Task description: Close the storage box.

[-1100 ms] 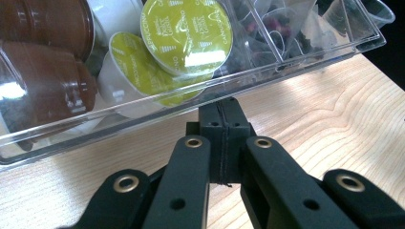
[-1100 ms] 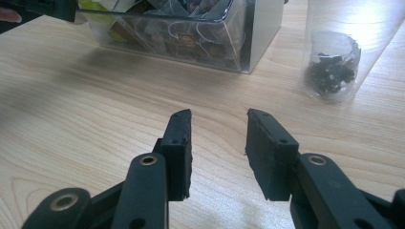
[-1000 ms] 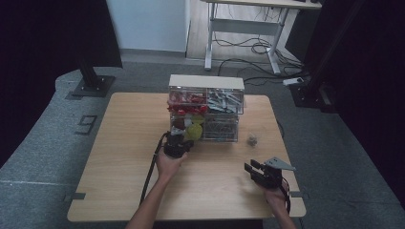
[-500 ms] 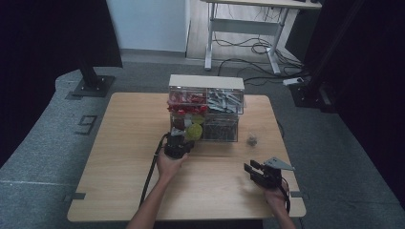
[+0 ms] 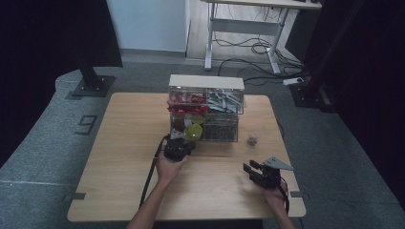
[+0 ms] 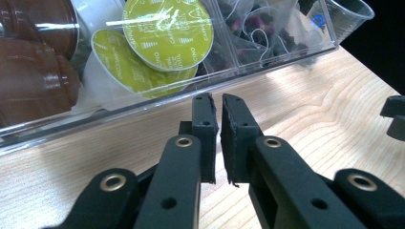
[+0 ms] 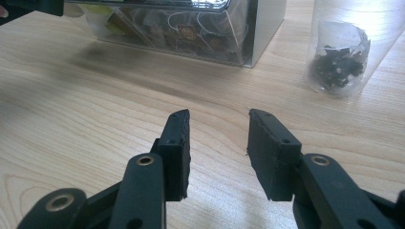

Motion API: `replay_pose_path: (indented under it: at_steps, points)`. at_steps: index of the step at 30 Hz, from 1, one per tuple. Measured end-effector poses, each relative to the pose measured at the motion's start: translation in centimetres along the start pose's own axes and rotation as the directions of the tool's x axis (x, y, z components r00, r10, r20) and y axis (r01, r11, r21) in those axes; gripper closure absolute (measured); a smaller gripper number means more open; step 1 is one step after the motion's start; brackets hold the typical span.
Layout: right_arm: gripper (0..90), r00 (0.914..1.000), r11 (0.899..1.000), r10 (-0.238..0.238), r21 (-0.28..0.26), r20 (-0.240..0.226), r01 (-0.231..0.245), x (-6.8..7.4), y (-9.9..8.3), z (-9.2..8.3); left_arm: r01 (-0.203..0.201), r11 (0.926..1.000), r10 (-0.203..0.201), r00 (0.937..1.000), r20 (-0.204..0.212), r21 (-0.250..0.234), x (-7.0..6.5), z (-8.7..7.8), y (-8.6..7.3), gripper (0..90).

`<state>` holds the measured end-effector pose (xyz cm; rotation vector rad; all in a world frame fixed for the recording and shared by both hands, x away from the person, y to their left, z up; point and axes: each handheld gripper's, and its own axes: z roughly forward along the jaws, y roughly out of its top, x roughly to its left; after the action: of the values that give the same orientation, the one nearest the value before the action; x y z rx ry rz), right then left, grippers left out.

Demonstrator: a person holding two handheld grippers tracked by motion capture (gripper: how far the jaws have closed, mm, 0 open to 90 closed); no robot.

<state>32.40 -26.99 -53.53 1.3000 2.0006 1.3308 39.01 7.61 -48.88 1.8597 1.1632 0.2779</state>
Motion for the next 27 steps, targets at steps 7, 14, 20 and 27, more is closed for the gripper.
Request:
replay_pose_path:
  at_steps: [7,14,20,27]
  points:
    - [57.9,1.0,1.0,0.006,-0.001,0.001,-0.006,0.0,0.0,0.2,-0.039,0.9976,0.039,0.9991,-0.015,-0.058,-0.3,-0.6,-0.5,72.1]
    - [56.1,1.0,1.0,0.004,0.003,0.003,-0.004,-0.1,0.1,0.3,-0.068,0.9953,0.069,0.9974,0.018,-0.069,-0.6,-1.4,-1.1,62.1]
    - [54.0,1.0,1.0,0.006,0.009,0.007,-0.006,-0.3,-0.1,0.2,-0.096,0.9933,0.098,0.9947,0.028,-0.064,-0.8,-2.2,-2.1,55.9]
    - [51.6,1.0,1.0,0.001,0.02,0.007,-0.001,-0.3,-0.4,0.0,-0.132,0.9898,0.133,0.991,0.011,-0.053,-0.5,-3.5,-4.0,50.9]
